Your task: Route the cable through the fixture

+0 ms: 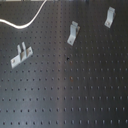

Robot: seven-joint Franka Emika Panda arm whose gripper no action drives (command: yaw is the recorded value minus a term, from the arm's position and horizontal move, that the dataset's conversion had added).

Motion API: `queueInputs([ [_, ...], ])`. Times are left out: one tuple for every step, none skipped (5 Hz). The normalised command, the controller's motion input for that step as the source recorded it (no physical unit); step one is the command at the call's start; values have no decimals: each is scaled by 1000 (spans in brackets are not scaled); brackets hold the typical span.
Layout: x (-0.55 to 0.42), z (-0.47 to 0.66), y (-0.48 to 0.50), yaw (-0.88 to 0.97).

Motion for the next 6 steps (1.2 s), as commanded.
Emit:
queueInputs([
  [-6,257,-4,0],
  [-82,-1,25,0],
  [-469,291,-76,0],
  [-540,395,-54,0],
  [-518,450,11,0],
  [-513,463,2,0],
])
